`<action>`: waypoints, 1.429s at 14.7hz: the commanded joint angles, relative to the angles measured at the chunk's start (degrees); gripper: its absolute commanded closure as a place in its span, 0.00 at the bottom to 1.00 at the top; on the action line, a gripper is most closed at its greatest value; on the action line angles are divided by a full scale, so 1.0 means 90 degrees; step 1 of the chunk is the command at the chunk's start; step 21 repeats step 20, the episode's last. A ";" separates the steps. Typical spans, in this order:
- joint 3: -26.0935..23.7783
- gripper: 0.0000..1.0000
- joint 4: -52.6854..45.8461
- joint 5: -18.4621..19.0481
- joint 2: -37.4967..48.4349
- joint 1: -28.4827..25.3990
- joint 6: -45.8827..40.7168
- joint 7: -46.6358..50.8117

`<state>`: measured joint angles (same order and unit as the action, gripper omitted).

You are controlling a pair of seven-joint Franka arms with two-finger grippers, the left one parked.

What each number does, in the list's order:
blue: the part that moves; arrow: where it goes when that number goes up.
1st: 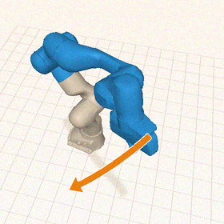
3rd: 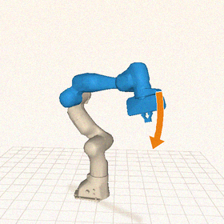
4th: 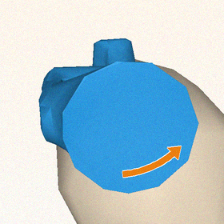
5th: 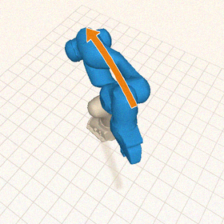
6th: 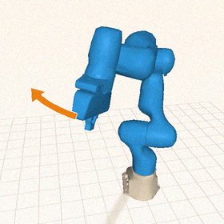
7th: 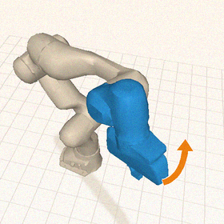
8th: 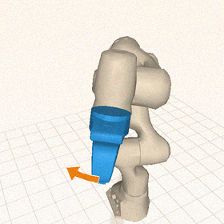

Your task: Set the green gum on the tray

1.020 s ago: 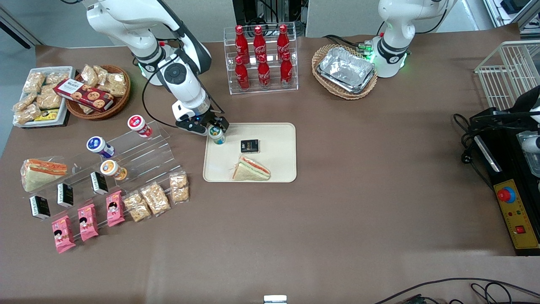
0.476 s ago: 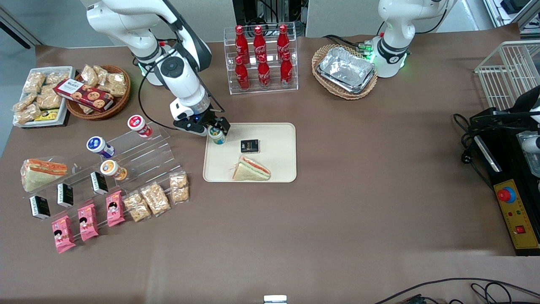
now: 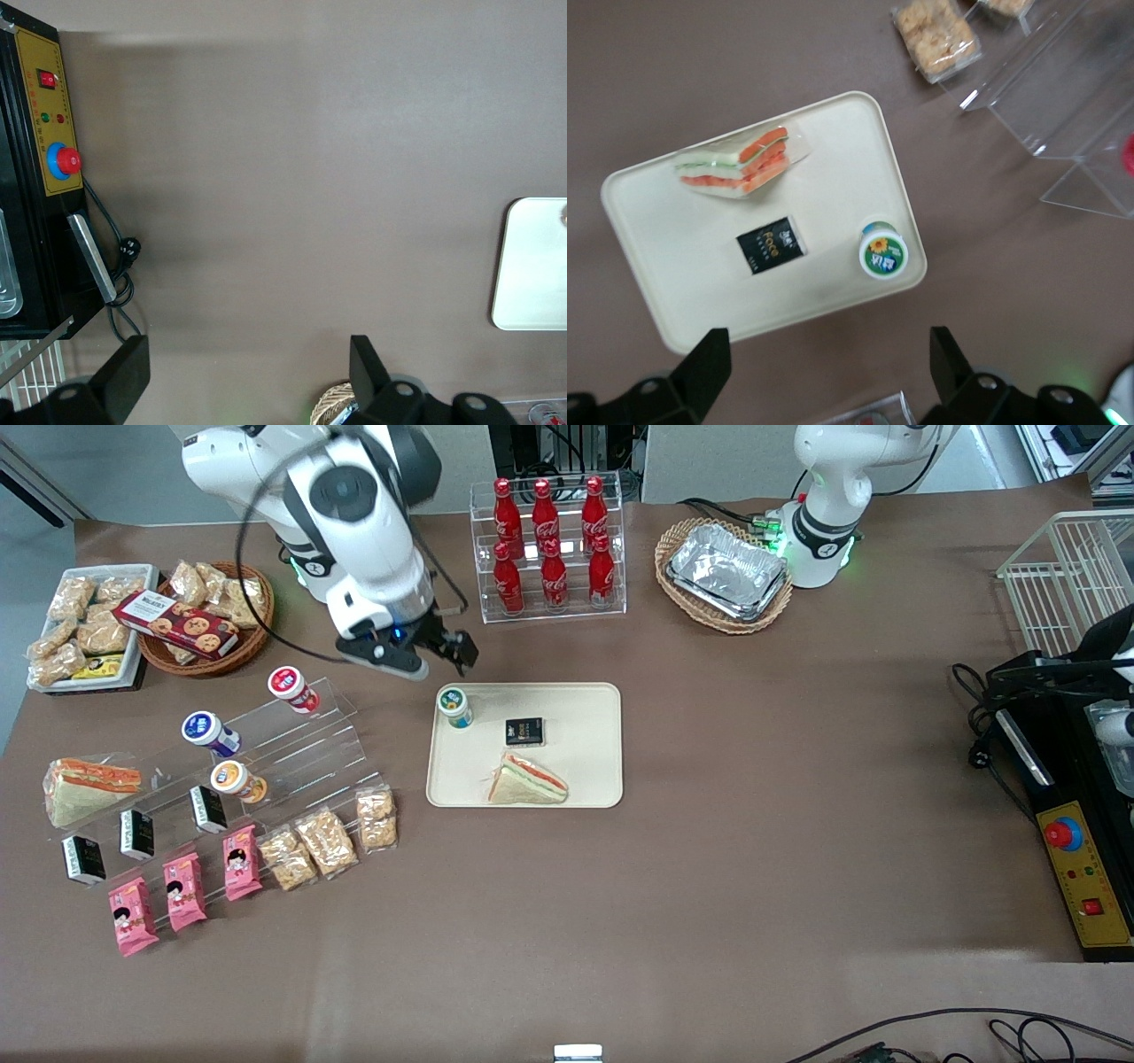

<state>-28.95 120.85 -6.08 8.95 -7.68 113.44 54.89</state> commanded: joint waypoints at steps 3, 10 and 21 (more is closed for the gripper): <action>0.0353 0.00 -0.1825 0.0040 0.0001 0.0053 -0.2075 -0.1366; 0.2549 0.00 -0.2333 0.0119 -0.0114 0.0053 -0.2096 -0.4623; 0.3442 0.00 -0.2940 0.0255 -0.0545 0.0823 -0.2505 -0.5737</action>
